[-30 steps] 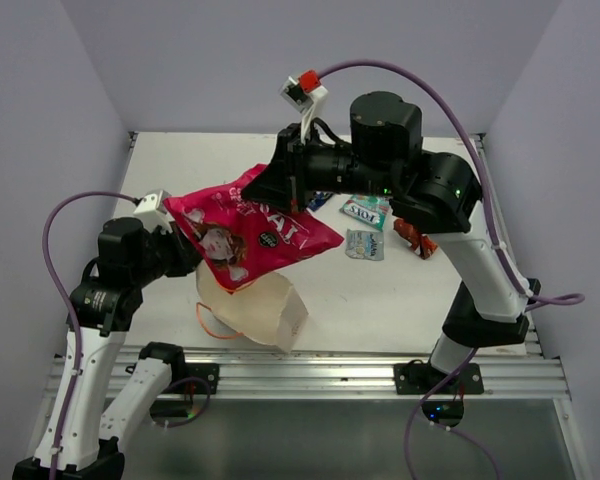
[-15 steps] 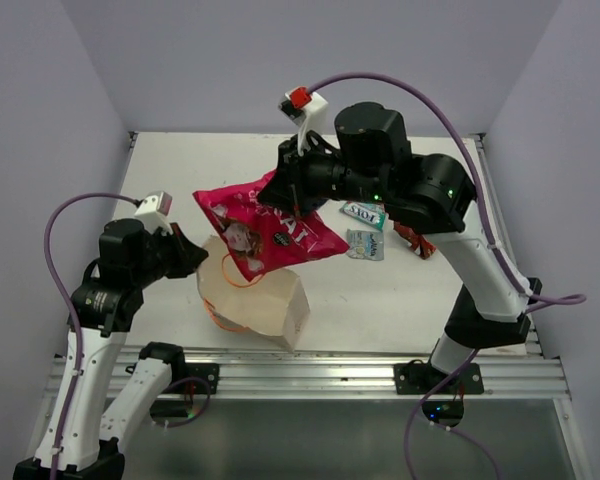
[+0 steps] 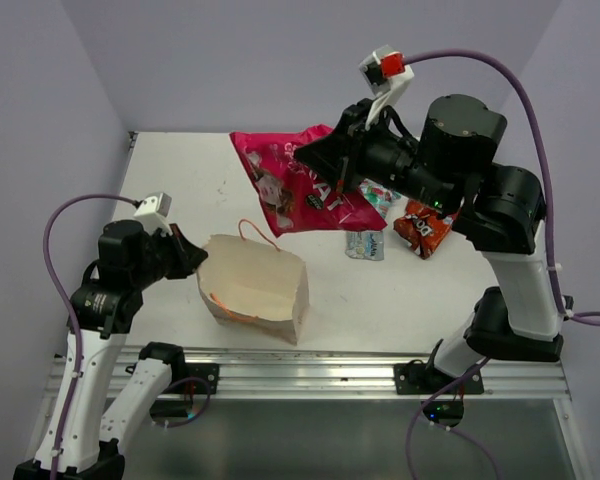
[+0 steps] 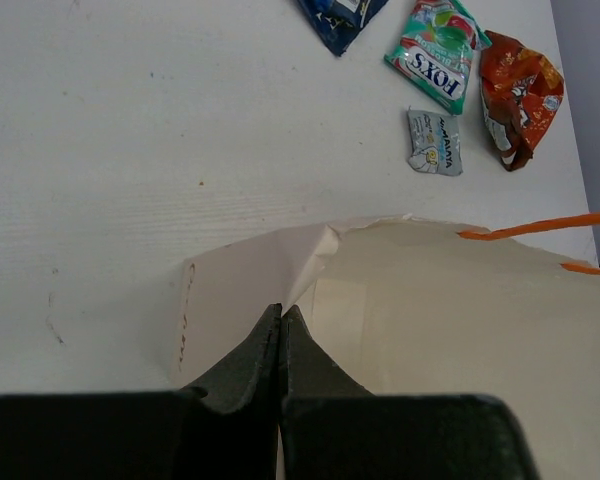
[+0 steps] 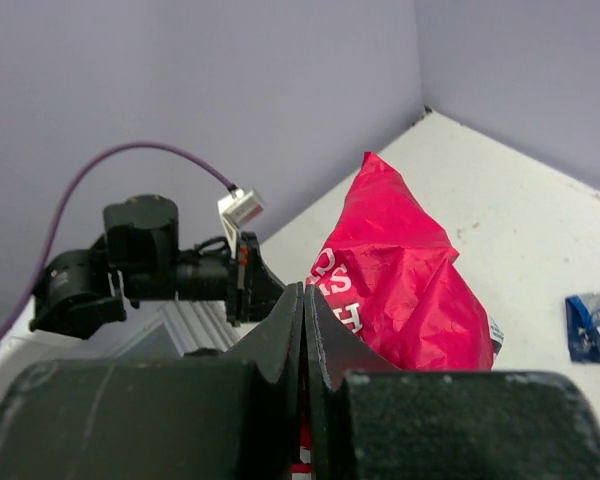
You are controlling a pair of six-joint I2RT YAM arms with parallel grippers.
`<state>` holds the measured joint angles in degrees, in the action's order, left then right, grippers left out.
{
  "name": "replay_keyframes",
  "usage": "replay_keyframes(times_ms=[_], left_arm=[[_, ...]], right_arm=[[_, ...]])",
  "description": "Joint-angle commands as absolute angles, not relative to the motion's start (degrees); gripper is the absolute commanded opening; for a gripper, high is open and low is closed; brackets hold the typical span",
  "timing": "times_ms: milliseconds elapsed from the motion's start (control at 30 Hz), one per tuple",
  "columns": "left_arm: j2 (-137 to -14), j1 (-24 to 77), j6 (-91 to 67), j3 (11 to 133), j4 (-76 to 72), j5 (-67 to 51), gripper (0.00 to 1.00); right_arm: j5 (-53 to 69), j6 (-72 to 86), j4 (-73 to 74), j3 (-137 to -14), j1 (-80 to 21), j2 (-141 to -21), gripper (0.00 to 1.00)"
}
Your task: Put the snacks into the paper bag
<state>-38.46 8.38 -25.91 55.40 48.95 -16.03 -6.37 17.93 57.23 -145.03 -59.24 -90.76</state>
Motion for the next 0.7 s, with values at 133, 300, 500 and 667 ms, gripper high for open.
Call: replay_keyframes(times_ms=[133, 300, 500, 667], left_arm=[[-38.32, 8.44, -25.58, 54.85, 47.64, -16.44, 0.00], [-37.53, 8.52, -26.10, 53.70, 47.55, -16.35, 0.00], [-37.53, 8.52, -26.37, 53.35, 47.29, -16.35, 0.00], [-37.62, 8.44, -26.46, 53.26, 47.02, -16.35, 0.00]], right_arm=[[3.77, 19.95, 43.78, -148.98, -59.50, -93.87, 0.00], [8.52, 22.15, 40.25, -149.15, -59.59, -94.57, 0.00], [9.93, 23.12, 40.60, -147.75, -59.68, -95.36, 0.00], [10.37, 22.33, 43.50, -143.45, -59.59, -95.01, 0.00]])
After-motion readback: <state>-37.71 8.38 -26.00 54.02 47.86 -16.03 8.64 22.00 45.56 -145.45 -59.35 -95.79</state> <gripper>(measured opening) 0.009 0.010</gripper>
